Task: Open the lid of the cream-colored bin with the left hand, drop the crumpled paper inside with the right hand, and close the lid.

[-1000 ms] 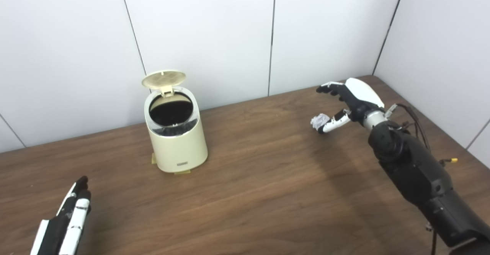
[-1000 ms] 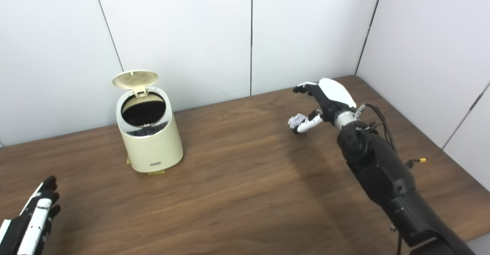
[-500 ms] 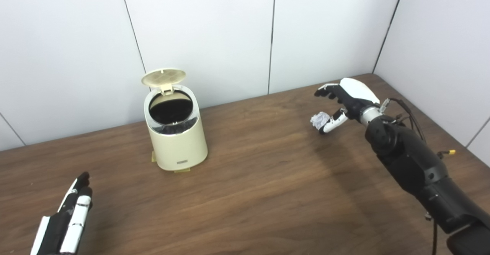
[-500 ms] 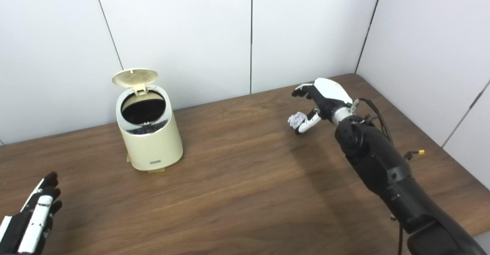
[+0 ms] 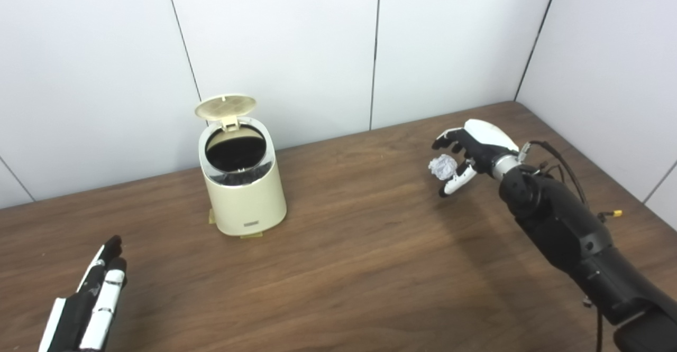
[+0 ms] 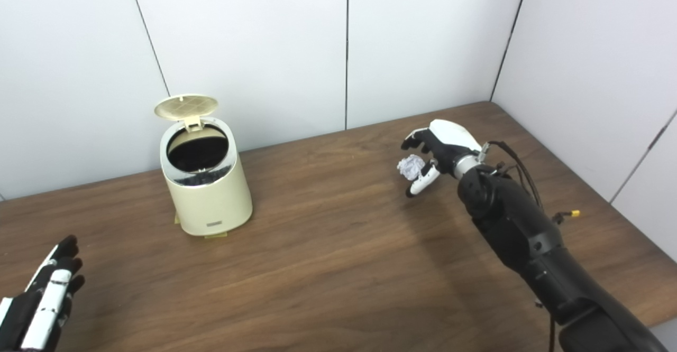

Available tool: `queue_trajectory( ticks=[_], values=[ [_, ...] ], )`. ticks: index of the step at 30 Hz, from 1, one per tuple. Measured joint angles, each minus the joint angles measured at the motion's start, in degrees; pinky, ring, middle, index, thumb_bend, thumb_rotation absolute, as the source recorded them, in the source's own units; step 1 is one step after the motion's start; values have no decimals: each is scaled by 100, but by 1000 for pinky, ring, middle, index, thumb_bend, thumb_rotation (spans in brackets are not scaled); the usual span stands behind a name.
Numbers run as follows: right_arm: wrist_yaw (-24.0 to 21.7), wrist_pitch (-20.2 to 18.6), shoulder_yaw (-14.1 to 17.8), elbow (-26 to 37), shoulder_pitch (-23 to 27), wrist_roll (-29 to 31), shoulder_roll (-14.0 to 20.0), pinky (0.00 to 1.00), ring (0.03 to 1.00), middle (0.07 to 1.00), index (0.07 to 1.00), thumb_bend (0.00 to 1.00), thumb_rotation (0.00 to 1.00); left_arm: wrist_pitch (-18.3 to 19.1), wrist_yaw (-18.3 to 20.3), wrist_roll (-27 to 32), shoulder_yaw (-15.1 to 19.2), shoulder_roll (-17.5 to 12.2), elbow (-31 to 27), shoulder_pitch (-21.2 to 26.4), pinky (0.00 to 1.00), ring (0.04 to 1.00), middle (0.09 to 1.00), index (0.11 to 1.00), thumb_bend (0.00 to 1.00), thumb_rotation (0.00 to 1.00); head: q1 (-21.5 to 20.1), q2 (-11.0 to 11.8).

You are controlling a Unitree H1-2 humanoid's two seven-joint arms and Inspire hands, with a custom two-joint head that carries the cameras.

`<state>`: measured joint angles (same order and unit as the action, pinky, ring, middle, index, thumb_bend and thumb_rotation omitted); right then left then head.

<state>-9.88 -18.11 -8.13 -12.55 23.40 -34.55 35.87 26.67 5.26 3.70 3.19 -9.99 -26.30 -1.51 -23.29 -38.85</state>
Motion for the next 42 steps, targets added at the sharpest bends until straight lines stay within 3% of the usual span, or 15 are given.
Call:
queue_trajectory(
  ticks=[4, 7, 20, 42],
  values=[
    [0, 9, -33, -4, 0, 4, -33, 679, 756, 775, 691, 848, 68, 0, 0, 5, -9, -18, 0, 0, 1000, 1000, 1000, 1000, 340, 734, 9, -26],
    [-1, 11, -31, -3, 0, 20, -50, 665, 757, 782, 692, 844, 71, 0, 3, 11, -28, -26, 0, 0, 1000, 1000, 1000, 1000, 373, 782, 9, -35],
    [-147, -57, -29, 52, -1, -27, -76, 671, 753, 776, 689, 839, 68, 0, -1, 8, -55, -46, 0, -1, 1000, 1000, 1000, 1000, 392, 796, 53, -97],
    [13, 57, 36, -23, -92, -41, -9, 675, 732, 758, 670, 831, 52, 0, 14, 55, -46, -44, -1, -1, 1000, 1000, 1000, 1000, 400, 770, 88, -158]
  ],
)
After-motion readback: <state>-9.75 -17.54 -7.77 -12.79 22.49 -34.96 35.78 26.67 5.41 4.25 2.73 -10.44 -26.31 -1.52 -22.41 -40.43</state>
